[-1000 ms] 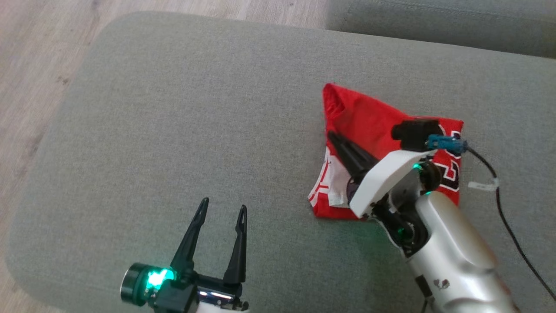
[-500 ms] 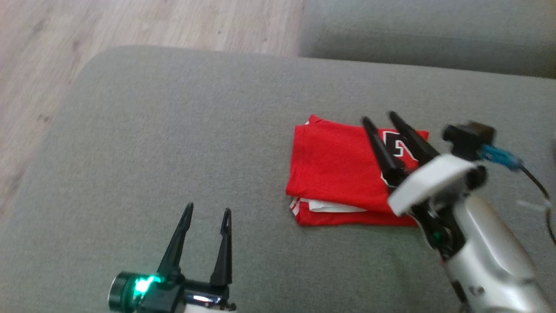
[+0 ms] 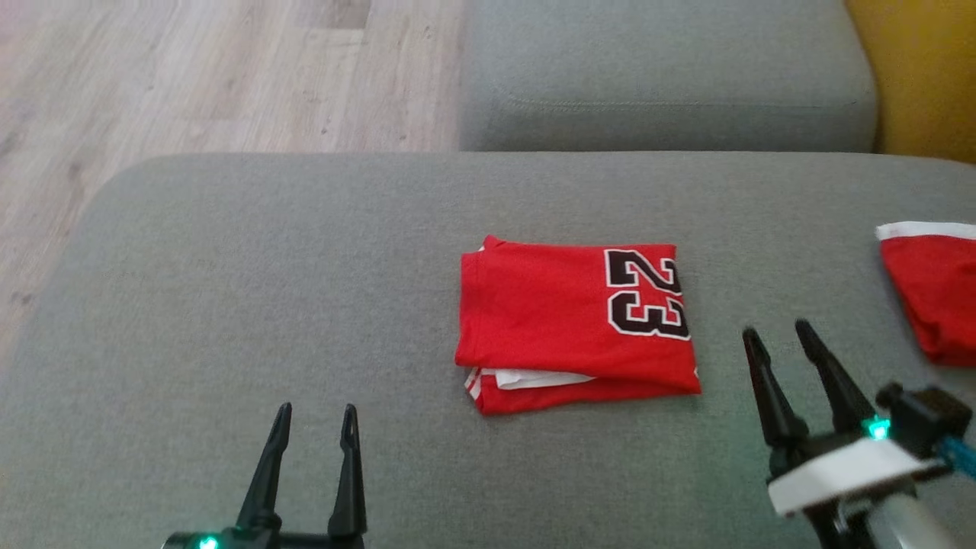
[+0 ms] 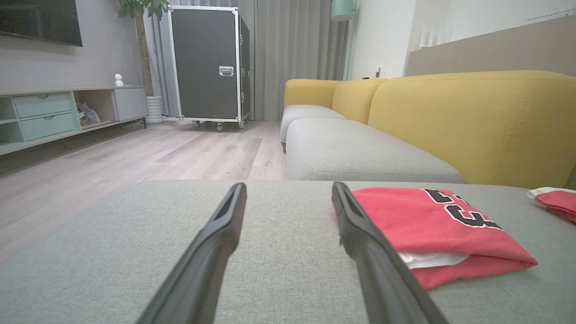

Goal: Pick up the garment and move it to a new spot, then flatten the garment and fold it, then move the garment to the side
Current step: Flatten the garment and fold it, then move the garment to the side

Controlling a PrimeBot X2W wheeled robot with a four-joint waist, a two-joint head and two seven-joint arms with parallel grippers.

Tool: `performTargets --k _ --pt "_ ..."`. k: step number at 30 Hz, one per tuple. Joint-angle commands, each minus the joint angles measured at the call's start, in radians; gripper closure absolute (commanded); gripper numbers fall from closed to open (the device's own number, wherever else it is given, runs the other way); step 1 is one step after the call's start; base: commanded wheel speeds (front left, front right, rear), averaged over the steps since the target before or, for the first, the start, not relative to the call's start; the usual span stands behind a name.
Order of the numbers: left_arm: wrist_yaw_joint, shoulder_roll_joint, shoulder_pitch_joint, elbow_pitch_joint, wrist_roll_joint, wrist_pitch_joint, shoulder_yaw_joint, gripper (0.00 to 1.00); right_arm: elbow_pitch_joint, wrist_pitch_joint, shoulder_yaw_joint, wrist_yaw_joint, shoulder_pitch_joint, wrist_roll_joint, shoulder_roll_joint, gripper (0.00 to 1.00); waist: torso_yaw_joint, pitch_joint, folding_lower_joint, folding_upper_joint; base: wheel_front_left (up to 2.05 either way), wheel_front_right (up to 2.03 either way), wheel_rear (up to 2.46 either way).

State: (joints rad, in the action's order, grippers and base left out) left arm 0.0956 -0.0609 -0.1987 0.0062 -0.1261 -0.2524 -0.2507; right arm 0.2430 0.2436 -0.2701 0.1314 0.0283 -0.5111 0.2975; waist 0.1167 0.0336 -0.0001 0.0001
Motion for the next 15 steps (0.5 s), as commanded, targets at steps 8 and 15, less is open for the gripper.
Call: performTargets --k 8,15 --pt "-0.012 0.008 -0.011 -0.02 0.005 -0.009 0.063 0.0 -0.096 0.018 0.118 -0.001 -0.125 0.143 -0.056 0.0 -0.024 0.033 0.0001 -0.0001 0.0 0.0 0.0" --pt "-0.017 0.009 -0.022 -0.012 0.009 -0.009 0.08 0.0 -0.127 0.018 0.153 -0.001 -0.184 0.202 -0.1 0.0 -0.036 0.048 0.0001 -0.0001 0.0 0.0 0.0"
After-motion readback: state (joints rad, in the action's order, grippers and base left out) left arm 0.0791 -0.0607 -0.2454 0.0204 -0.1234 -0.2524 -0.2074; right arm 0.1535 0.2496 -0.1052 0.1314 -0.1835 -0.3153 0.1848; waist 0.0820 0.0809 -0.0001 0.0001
